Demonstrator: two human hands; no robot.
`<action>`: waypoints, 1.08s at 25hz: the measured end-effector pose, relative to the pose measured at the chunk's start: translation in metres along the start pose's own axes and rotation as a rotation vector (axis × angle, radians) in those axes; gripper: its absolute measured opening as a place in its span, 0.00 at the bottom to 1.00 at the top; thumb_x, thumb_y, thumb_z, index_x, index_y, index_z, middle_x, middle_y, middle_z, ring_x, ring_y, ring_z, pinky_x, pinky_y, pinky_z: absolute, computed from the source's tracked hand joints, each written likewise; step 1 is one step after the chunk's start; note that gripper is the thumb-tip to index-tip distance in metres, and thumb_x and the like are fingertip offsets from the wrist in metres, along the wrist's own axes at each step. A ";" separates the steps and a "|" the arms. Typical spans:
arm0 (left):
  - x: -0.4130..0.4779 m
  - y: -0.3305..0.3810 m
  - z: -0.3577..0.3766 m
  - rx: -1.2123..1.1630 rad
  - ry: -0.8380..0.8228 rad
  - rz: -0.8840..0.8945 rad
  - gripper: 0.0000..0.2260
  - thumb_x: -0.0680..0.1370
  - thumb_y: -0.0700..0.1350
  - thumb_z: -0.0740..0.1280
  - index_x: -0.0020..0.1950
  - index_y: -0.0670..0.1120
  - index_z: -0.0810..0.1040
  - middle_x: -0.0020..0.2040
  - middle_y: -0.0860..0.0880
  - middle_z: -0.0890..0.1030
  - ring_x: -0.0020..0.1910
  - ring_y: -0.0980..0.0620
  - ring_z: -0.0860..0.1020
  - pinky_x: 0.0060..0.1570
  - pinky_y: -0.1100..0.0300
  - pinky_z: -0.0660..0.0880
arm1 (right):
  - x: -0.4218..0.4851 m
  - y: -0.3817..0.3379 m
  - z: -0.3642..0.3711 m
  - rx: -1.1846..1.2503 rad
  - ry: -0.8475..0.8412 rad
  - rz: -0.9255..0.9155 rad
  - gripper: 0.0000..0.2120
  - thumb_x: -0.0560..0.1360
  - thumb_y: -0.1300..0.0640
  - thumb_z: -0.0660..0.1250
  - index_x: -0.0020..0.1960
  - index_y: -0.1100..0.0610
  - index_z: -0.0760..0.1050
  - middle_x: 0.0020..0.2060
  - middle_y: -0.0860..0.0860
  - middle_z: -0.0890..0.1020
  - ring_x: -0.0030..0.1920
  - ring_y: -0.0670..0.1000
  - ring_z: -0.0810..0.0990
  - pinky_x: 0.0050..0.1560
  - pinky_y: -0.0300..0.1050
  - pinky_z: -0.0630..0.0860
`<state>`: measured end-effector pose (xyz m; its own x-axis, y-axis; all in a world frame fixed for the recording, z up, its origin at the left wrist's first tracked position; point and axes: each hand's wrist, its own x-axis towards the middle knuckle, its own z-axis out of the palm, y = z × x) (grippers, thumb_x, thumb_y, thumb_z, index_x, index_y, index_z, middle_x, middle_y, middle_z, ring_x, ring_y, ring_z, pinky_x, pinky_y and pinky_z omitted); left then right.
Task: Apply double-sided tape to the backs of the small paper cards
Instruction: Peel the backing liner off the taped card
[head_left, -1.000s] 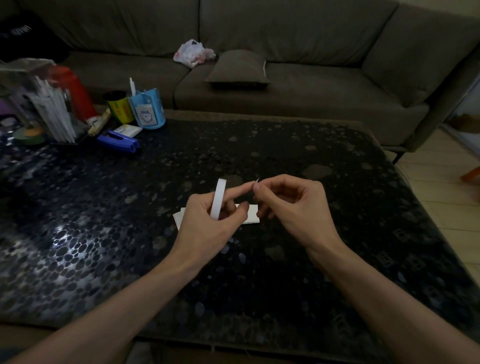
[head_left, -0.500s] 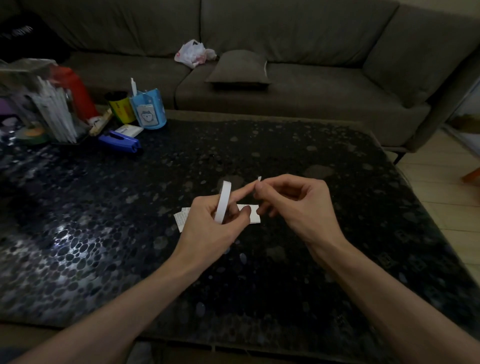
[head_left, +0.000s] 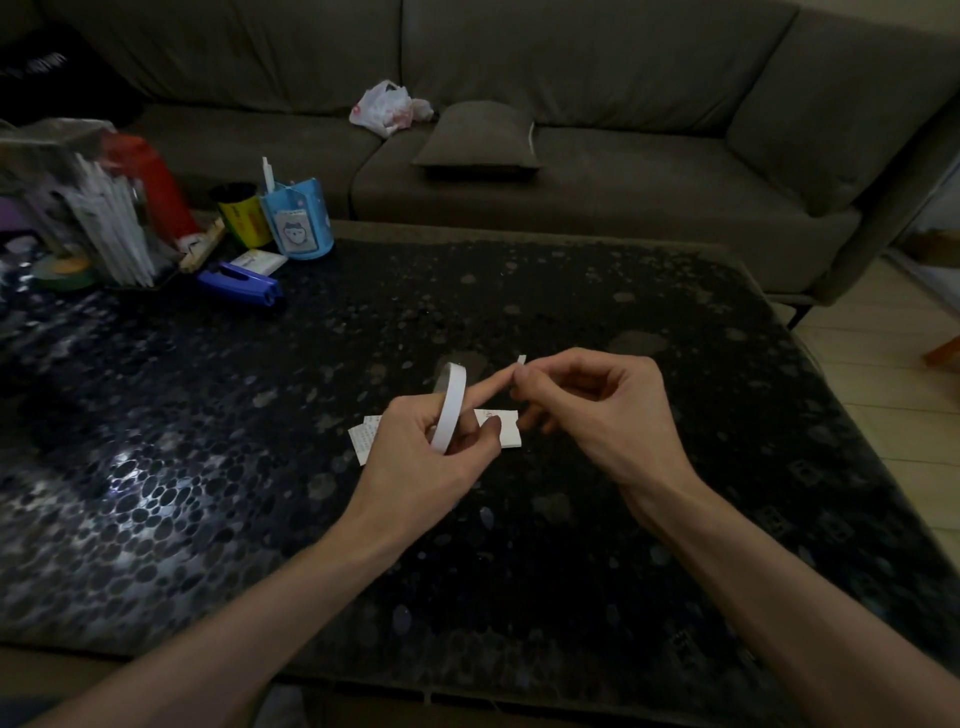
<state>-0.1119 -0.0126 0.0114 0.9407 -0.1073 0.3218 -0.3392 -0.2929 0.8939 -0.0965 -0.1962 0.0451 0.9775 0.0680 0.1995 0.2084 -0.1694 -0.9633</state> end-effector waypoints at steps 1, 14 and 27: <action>0.000 0.000 0.000 0.011 -0.005 0.011 0.09 0.79 0.38 0.73 0.49 0.53 0.88 0.26 0.54 0.73 0.25 0.59 0.69 0.29 0.63 0.68 | 0.000 0.000 0.000 -0.002 -0.001 -0.003 0.03 0.77 0.57 0.74 0.46 0.51 0.86 0.40 0.47 0.88 0.38 0.48 0.88 0.39 0.36 0.82; 0.002 0.001 -0.002 -0.046 -0.034 0.047 0.22 0.79 0.37 0.72 0.58 0.67 0.84 0.27 0.55 0.71 0.25 0.59 0.67 0.28 0.65 0.67 | 0.002 -0.001 -0.003 -0.040 -0.028 -0.022 0.03 0.77 0.57 0.73 0.47 0.52 0.86 0.41 0.46 0.88 0.39 0.47 0.88 0.40 0.35 0.81; 0.002 -0.001 -0.002 -0.094 -0.049 0.009 0.19 0.80 0.37 0.71 0.66 0.56 0.83 0.30 0.56 0.74 0.26 0.59 0.70 0.31 0.69 0.69 | -0.004 -0.002 -0.001 -0.376 0.035 -0.243 0.06 0.76 0.55 0.73 0.53 0.50 0.84 0.44 0.40 0.85 0.46 0.38 0.85 0.50 0.32 0.81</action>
<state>-0.1093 -0.0106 0.0120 0.9358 -0.1563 0.3161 -0.3435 -0.2014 0.9173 -0.1011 -0.1974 0.0462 0.8980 0.1174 0.4239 0.4225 -0.4983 -0.7571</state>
